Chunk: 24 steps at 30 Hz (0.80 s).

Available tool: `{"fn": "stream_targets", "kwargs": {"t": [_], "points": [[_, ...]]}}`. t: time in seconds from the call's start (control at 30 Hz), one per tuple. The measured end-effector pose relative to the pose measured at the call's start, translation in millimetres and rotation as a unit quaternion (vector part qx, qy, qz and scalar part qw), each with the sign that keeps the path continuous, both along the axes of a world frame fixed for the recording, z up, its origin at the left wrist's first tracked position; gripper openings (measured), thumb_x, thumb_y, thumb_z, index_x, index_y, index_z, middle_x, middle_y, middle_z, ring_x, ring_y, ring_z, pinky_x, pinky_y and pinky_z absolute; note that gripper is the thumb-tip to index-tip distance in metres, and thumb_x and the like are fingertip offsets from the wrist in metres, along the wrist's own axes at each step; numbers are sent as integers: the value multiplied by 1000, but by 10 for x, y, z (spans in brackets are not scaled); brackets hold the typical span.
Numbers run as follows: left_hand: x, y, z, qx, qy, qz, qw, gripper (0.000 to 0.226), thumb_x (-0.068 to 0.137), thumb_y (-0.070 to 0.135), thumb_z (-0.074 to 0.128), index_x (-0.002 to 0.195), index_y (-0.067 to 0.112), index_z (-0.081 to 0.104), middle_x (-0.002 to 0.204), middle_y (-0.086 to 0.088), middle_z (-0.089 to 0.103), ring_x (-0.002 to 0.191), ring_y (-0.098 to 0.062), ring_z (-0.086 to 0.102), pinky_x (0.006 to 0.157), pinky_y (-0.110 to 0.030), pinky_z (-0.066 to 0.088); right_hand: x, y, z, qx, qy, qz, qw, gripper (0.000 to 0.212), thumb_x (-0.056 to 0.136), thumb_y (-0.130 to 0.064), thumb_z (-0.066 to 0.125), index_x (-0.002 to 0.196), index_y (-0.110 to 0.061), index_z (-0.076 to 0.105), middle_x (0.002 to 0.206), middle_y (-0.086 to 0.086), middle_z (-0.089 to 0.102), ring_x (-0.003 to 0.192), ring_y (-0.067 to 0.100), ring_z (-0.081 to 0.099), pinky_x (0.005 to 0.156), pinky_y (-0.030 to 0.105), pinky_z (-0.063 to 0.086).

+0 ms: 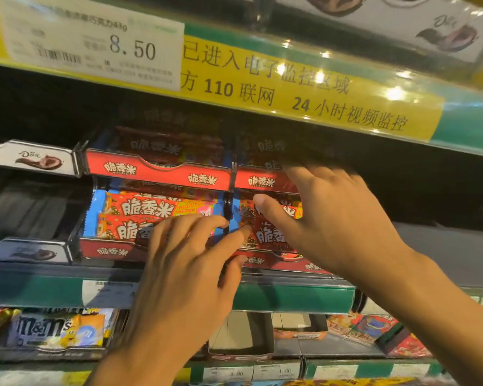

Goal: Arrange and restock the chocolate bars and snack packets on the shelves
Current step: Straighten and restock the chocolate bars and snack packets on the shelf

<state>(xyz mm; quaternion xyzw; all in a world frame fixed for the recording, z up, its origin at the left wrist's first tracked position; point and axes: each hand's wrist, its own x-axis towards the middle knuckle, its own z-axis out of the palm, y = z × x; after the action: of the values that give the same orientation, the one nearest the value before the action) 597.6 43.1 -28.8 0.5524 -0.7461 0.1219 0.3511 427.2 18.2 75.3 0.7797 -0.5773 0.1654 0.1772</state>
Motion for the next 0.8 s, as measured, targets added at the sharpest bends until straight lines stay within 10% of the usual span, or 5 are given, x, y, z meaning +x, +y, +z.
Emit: {"fn": "stream_targets", "kwargs": {"t": [0.4,0.6,0.8], "points": [[28,131,178,47,28,-11,998,38,86,37,57,124,33,63,124,7,55,117,-18,46,102,-38,32,-165,147,-109,-78,-140,100,982,26,93,-37,58,112,-21,63,106,-5,64,100,16,52,82,28,40],[-103,575,135,103,221,-82,966,24,91,43,55,114,38,62,115,26,51,111,4,50,93,-5,32,-504,725,-487,32,-303,103,947,25,90,-37,60,113,-30,63,106,-17,64,99,6,59,77,21,46],[-550,865,-266,273,275,-160,908,26,89,58,51,111,45,60,111,34,55,107,10,51,82,-2,35,-1045,1346,-1041,122,-360,2,925,35,92,-45,61,124,-33,61,118,-21,63,113,-4,56,89,7,40]]}}
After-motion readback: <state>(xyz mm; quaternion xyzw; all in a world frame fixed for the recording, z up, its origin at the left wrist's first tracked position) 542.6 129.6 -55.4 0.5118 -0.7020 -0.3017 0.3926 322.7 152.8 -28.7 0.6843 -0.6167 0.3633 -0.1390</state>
